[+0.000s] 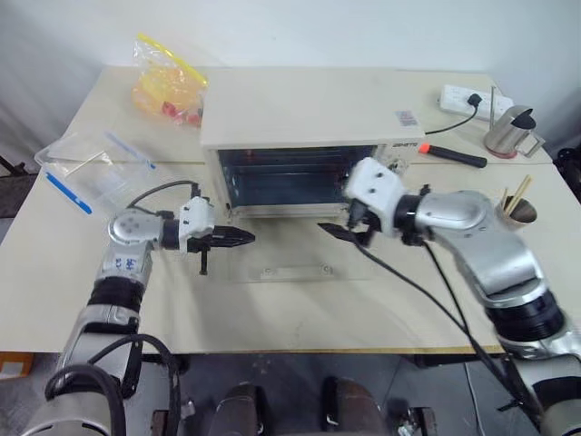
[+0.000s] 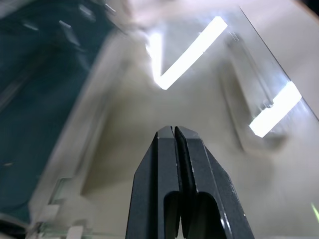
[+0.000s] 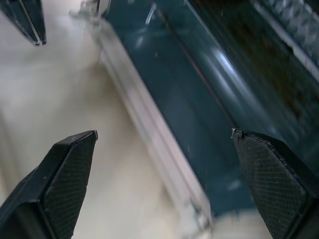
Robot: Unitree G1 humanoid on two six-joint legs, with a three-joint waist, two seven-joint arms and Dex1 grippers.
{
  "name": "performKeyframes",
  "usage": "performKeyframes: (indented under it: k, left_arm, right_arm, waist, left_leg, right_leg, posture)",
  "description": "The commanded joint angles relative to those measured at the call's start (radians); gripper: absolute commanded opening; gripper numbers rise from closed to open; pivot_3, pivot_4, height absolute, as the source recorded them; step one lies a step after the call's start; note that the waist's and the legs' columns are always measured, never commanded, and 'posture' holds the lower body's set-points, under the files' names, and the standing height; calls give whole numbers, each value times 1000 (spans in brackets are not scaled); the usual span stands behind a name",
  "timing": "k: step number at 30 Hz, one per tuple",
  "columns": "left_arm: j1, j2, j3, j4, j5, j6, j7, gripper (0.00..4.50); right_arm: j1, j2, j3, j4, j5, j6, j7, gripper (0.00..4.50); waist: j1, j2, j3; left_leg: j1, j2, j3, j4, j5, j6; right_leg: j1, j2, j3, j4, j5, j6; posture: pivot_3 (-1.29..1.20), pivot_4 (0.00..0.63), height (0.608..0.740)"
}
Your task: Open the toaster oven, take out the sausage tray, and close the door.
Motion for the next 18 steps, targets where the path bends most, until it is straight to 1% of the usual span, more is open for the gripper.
performKeyframes:
  k: [1,2,6,7,8,12,14,15,18]
  left_arm:
    - [88,-38,98,-182,-112,106,140,459]
    - [130,-54,118,-236,-138,124,168,632]
    - [285,-152,191,-464,-225,152,321,1843]
    - [319,-174,200,-512,-237,153,353,2208]
    - [349,-190,203,-552,-243,157,377,2465]
    - [432,-256,232,-663,-256,143,493,3719]
    - [455,-283,240,-703,-264,140,537,4322]
    - [468,-298,241,-719,-266,136,555,4464]
    - [496,-320,237,-753,-272,133,585,4464]
  right_arm:
    - [-28,43,41,6,-109,-85,-79,4500]
    - [-36,61,61,24,-141,-91,-99,4500]
    - [-90,131,124,110,-288,-108,-204,4500]
    - [-105,148,137,139,-323,-121,-229,4500]
    - [-115,162,149,164,-351,-125,-245,4500]
    - [-160,196,211,306,-484,-208,-319,4500]
    - [-182,220,223,384,-520,-245,-343,4500]
    - [-194,234,232,426,-538,-268,-352,4500]
    - [-220,270,252,516,-580,-324,-365,4500]
  waist:
    - [0,0,0]
    - [-1,0,0]
    - [-16,0,0]
    - [-20,0,0]
    - [-21,0,0]
    - [-24,0,0]
    - [-24,0,0]
    - [-25,0,0]
    - [-26,0,0]
  left_leg:
    - [0,0,0,0,0,0]
    - [0,0,0,0,0,0]
    - [1,0,0,0,0,0]
    - [1,0,-1,0,0,0]
    - [1,0,-1,0,0,0]
    - [2,1,-1,0,1,-1]
    - [2,1,0,0,1,-1]
    - [2,1,0,0,1,-1]
    - [2,1,0,0,1,-1]
  right_leg:
    - [0,0,0,0,0,0]
    - [0,0,0,0,0,0]
    - [1,0,1,1,0,0]
    - [1,0,1,1,0,0]
    - [1,0,1,1,0,0]
    - [1,0,1,2,0,0]
    - [1,0,1,2,0,0]
    - [1,0,1,2,0,0]
    - [1,0,1,2,0,0]
  posture:
    - [0,150,740]
    - [0,150,740]
    - [0,150,740]
    - [0,150,740]
    - [0,150,740]
    - [0,150,740]
    - [0,150,740]
    - [0,150,740]
    - [0,150,740]
